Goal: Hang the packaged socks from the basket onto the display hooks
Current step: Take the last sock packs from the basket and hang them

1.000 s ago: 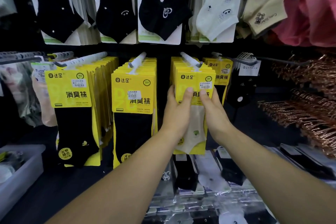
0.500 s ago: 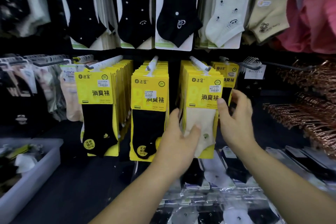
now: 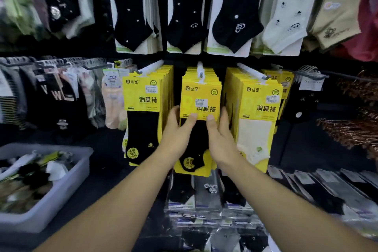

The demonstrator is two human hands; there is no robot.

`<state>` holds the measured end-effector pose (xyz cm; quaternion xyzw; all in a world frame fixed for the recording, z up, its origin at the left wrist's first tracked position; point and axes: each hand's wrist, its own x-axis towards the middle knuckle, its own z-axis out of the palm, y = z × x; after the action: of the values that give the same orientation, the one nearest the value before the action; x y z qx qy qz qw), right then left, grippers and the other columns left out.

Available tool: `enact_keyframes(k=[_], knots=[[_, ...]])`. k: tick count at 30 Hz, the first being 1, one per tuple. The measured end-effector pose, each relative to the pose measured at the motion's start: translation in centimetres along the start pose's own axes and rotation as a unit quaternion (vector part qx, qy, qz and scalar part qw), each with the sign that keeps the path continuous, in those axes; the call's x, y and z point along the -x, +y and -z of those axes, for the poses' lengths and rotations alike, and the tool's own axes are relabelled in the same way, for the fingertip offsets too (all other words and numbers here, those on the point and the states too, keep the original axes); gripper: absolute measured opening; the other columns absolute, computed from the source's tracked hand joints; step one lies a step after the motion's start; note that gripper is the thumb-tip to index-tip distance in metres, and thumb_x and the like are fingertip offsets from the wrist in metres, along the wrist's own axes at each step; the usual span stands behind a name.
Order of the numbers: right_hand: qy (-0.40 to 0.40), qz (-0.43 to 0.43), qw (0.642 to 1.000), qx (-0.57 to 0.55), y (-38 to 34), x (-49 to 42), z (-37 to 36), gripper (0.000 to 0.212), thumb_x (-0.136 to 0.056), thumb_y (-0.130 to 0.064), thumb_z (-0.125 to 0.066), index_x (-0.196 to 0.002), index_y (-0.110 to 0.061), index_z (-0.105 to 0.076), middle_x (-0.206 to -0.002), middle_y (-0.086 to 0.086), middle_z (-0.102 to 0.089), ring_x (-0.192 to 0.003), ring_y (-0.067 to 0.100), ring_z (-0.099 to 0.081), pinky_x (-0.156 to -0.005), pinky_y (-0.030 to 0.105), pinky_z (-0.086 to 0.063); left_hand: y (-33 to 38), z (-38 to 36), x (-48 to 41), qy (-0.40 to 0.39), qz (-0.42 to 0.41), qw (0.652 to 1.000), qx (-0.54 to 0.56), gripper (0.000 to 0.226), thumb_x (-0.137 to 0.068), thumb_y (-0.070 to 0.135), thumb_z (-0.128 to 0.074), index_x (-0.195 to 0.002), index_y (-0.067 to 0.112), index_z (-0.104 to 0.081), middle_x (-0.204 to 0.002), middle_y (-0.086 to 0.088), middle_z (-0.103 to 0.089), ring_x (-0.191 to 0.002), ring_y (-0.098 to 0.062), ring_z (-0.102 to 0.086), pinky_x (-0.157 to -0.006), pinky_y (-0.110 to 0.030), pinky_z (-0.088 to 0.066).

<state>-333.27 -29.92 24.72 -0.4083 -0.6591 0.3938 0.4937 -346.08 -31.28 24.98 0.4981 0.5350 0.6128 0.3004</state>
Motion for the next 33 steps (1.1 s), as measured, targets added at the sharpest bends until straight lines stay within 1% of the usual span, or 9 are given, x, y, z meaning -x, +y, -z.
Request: enact_keyframes(k=[2, 4, 8, 12, 16, 24, 29, 31, 33], knots=[[0.018, 0.023, 0.999, -0.032, 0.8, -0.1, -1.6, 0.071, -0.103, -0.050, -0.037, -0.162, -0.026, -0.004, -0.163, -0.011, -0.030, -0.148, 0.008, -0.029, -0.115, 0.025, -0.027, -1.3, -0.2, 0.2, -0.033, 0.002, 0.999, 0.023, 0.042, -0.106, 0.041, -0.061, -0.146, 0.034, -0.053, -0.137, 0.016, -0.066, -0.136, -0.011, -0.057, -0.117, -0.040, -0.044], [0.037, 0.039, 0.997, -0.051, 1.5, -0.3, -2.2, 0.067, -0.103, -0.046, -0.040, -0.161, -0.026, -0.013, -0.155, -0.014, -0.040, -0.141, 0.000, -0.037, -0.113, 0.021, -0.032, -1.8, -0.2, 0.4, -0.041, -0.002, 0.998, 0.040, 0.049, -0.100, 0.051, -0.059, -0.147, 0.038, -0.054, -0.140, 0.016, -0.066, -0.136, -0.008, -0.057, -0.119, -0.041, -0.042], [0.028, 0.045, 0.998, -0.046, 2.1, -1.4, -1.5, 0.058, -0.103, -0.046, -0.046, -0.156, -0.031, -0.027, -0.129, -0.035, -0.049, -0.106, -0.032, -0.045, -0.082, -0.005, -0.036, -2.0, 0.4, -0.4, -0.030, 0.010, 0.999, 0.033, 0.073, -0.096, 0.059, -0.058, -0.160, 0.030, -0.039, -0.152, 0.007, -0.058, -0.143, -0.016, -0.052, -0.120, -0.042, -0.041], [0.044, 0.081, 0.995, -0.043, 1.6, -2.8, -1.4, 0.057, -0.101, -0.049, -0.047, -0.153, -0.033, -0.031, -0.127, -0.035, -0.053, -0.106, -0.030, -0.048, -0.080, -0.004, -0.038, -1.2, 0.3, -1.8, -0.018, -0.023, 0.999, 0.039, 0.091, -0.082, 0.076, -0.057, -0.160, 0.031, -0.040, -0.151, 0.009, -0.059, -0.143, -0.015, -0.053, -0.121, -0.045, -0.040], [0.055, 0.082, 0.995, -0.035, 2.0, -4.4, -1.7, 0.052, -0.103, -0.046, -0.046, -0.152, -0.034, -0.033, -0.120, -0.045, -0.051, -0.104, -0.033, -0.046, -0.079, -0.006, -0.036, -1.3, -0.4, -3.0, -0.013, -0.047, 0.998, 0.037, 0.070, -0.086, 0.076, -0.053, -0.146, 0.040, -0.056, -0.137, 0.021, -0.067, -0.135, -0.007, -0.058, -0.120, -0.045, -0.043], [0.068, 0.089, 0.994, -0.013, 2.9, -6.2, -1.8, 0.039, -0.104, -0.044, -0.046, -0.142, -0.042, -0.037, -0.122, -0.040, -0.052, -0.104, -0.031, -0.047, -0.079, -0.007, -0.034, -1.7, -1.1, -4.7, -0.006, -0.032, 0.999, -0.015, 0.076, -0.090, 0.075, -0.041, -0.157, 0.038, -0.040, -0.149, 0.010, -0.060, -0.143, -0.020, -0.050, -0.123, -0.053, -0.035], [0.059, 0.077, 0.995, -0.004, 2.2, -5.1, -1.4, 0.038, -0.103, -0.047, -0.047, -0.140, -0.046, -0.039, -0.113, -0.052, -0.052, -0.107, -0.029, -0.048, -0.080, -0.005, -0.037, -1.2, -0.7, -3.7, -0.022, -0.024, 0.999, -0.005, 0.064, -0.103, 0.061, -0.050, -0.158, 0.030, -0.042, -0.147, 0.008, -0.062, -0.139, -0.017, -0.054, -0.121, -0.048, -0.040], [0.054, 0.075, 0.996, 0.008, 1.6, -4.2, -1.0, 0.048, -0.100, -0.054, -0.048, -0.144, -0.042, -0.038, -0.120, -0.046, -0.054, -0.111, -0.025, -0.049, -0.085, 0.002, -0.041, -0.7, -0.2, -2.8, -0.020, -0.019, 1.000, -0.002, 0.064, -0.105, 0.054, -0.053, -0.160, 0.024, -0.038, -0.149, 0.006, -0.061, -0.141, -0.016, -0.054, -0.120, -0.042, -0.042], [0.056, 0.070, 0.996, 0.015, 1.1, -2.9, -0.4, 0.068, -0.094, -0.060, -0.052, -0.153, -0.033, -0.032, -0.137, -0.026, -0.055, -0.125, -0.007, -0.051, -0.102, 0.023, -0.045, 0.0, 0.7, -1.4, -0.024, -0.018, 1.000, 0.001, 0.072, -0.104, 0.050, -0.058, -0.163, 0.020, -0.032, -0.155, 0.004, -0.056, -0.145, -0.015, -0.051, -0.120, -0.037, -0.041]])
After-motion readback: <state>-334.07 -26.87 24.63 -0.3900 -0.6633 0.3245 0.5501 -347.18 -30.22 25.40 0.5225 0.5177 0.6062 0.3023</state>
